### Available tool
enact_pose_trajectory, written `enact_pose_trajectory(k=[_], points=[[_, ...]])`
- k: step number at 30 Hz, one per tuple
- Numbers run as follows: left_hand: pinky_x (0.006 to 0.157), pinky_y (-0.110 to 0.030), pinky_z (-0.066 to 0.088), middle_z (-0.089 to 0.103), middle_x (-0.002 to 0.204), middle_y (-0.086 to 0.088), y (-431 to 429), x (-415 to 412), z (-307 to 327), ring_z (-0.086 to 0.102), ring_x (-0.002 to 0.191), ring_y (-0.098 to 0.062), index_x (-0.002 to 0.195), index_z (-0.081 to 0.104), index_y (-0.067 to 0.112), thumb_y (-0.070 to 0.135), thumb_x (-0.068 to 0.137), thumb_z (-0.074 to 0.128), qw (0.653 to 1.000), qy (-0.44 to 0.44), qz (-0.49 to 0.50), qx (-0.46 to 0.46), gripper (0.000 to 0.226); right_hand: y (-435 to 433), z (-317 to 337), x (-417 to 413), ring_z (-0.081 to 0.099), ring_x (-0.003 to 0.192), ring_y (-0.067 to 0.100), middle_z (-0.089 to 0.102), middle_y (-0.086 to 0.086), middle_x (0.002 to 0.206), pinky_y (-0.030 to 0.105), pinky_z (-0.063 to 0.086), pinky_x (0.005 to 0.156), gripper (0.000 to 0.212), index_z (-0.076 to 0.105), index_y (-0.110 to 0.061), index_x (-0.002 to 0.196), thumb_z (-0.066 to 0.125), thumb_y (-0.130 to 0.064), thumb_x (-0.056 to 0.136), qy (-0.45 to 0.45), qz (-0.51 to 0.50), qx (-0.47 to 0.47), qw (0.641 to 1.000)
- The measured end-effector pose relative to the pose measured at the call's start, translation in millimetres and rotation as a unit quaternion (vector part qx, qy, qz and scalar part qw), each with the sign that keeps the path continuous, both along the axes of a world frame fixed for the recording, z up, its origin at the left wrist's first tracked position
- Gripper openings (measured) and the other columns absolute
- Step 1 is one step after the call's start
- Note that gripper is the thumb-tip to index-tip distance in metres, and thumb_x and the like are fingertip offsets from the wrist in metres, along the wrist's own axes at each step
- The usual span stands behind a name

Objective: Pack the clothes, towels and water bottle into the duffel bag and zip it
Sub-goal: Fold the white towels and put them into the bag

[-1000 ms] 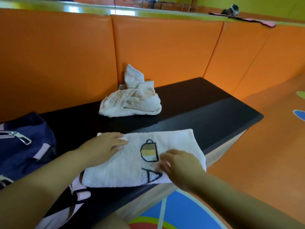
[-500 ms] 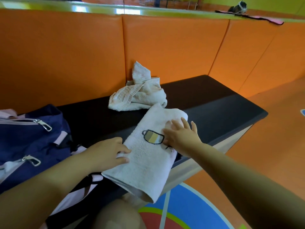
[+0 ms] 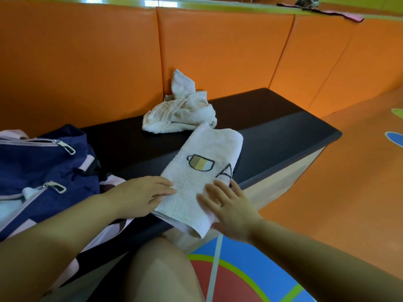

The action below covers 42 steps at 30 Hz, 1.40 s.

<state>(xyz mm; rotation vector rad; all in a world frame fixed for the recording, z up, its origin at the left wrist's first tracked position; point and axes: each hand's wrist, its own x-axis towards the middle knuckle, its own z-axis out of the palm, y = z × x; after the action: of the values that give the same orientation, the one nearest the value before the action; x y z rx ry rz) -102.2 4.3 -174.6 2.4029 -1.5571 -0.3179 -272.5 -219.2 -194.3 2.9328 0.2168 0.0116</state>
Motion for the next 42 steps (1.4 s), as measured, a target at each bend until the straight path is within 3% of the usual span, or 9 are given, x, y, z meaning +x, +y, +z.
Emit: enact_pose_trajectory(k=[5,9,12,16,22,27,30,35,42], points=[[0.108,-0.011,0.014,0.032,0.149,0.02,-1,-7,11,0.028,0.137,0.001,0.137,0.043,0.038,0.066,0.062,0.024,0.996,0.063,0.025,0.057,0.083,8,5,5,0.056,0.116,0.034,0.062,0.008,0.117,0.055,0.048,0.093,0.057,0.054,-0.022,0.121,0.075,-0.034,0.07,-0.042,0.001,0.069,0.997],[0.112,-0.019,0.018,0.03,0.143,0.03,4,-12,22,0.024,0.134,0.008,0.135,0.041,0.045,0.092,0.047,0.049,0.987,0.147,0.047,0.055,0.101,1,34,2,0.039,0.133,0.023,0.052,0.001,0.138,0.047,0.029,0.113,0.045,0.047,-0.024,0.134,0.06,-0.028,0.091,0.009,-0.039,0.23,0.972],[0.111,-0.018,0.023,0.03,0.137,0.035,8,-15,23,0.026,0.13,0.011,0.133,0.034,0.051,0.087,0.039,0.062,0.98,0.188,0.05,0.043,0.104,-5,53,2,0.048,0.121,0.018,0.055,-0.003,0.133,0.036,0.038,0.105,0.037,0.048,-0.028,0.131,0.054,-0.025,0.095,0.061,-0.103,0.346,0.931],[0.093,0.0,0.028,0.035,0.122,0.048,5,-24,26,0.03,0.114,0.031,0.116,0.034,0.061,0.069,0.042,0.079,0.982,0.184,0.038,-0.021,0.087,-18,64,5,0.055,0.113,0.016,0.061,-0.004,0.122,0.041,0.04,0.107,0.025,0.057,-0.028,0.12,0.051,-0.025,0.096,0.094,-0.167,0.476,0.858],[0.08,-0.012,0.048,0.071,0.101,0.02,-9,-23,35,0.064,0.095,0.004,0.096,0.069,0.036,0.056,0.055,0.08,0.922,0.317,0.064,-0.213,0.047,-37,72,3,0.06,0.112,0.019,0.064,-0.002,0.117,0.043,0.044,0.105,0.027,0.062,-0.031,0.108,0.041,-0.017,0.1,0.089,-0.205,0.594,0.773],[0.104,-0.019,0.038,0.052,0.129,0.029,-21,-23,32,0.047,0.123,0.008,0.125,0.037,0.05,0.055,0.04,0.089,0.928,0.343,0.08,-0.121,0.1,-46,77,12,0.062,0.107,0.022,0.065,0.0,0.116,0.044,0.051,0.096,0.023,0.063,-0.028,0.108,0.042,-0.032,0.099,0.038,-0.252,0.659,0.708],[0.102,-0.025,0.042,0.053,0.128,0.025,-30,-28,25,0.05,0.118,0.008,0.124,0.037,0.045,0.052,0.045,0.089,0.944,0.282,0.112,-0.127,0.096,-49,76,20,0.06,0.107,0.026,0.063,0.002,0.117,0.046,0.051,0.094,0.031,0.062,-0.025,0.112,0.042,-0.042,0.097,0.035,-0.288,0.65,0.702],[0.096,-0.051,0.049,0.073,0.097,-0.005,-51,-16,24,0.066,0.1,-0.022,0.092,0.068,0.021,0.055,0.061,0.078,0.893,0.335,0.186,-0.237,0.047,-56,76,35,0.064,0.097,0.026,0.066,0.007,0.107,0.039,0.056,0.081,0.041,0.066,-0.015,0.103,0.042,-0.048,0.095,-0.004,-0.323,0.606,0.727],[0.082,-0.03,0.052,0.074,0.095,-0.002,-96,-4,40,0.069,0.091,-0.014,0.093,0.071,0.015,0.037,0.089,0.058,0.849,0.394,0.233,-0.264,0.025,-72,74,46,0.064,0.086,0.023,0.068,0.007,0.089,0.04,0.055,0.08,0.038,0.067,-0.013,0.085,0.047,-0.044,0.094,-0.093,-0.366,0.576,0.725]])
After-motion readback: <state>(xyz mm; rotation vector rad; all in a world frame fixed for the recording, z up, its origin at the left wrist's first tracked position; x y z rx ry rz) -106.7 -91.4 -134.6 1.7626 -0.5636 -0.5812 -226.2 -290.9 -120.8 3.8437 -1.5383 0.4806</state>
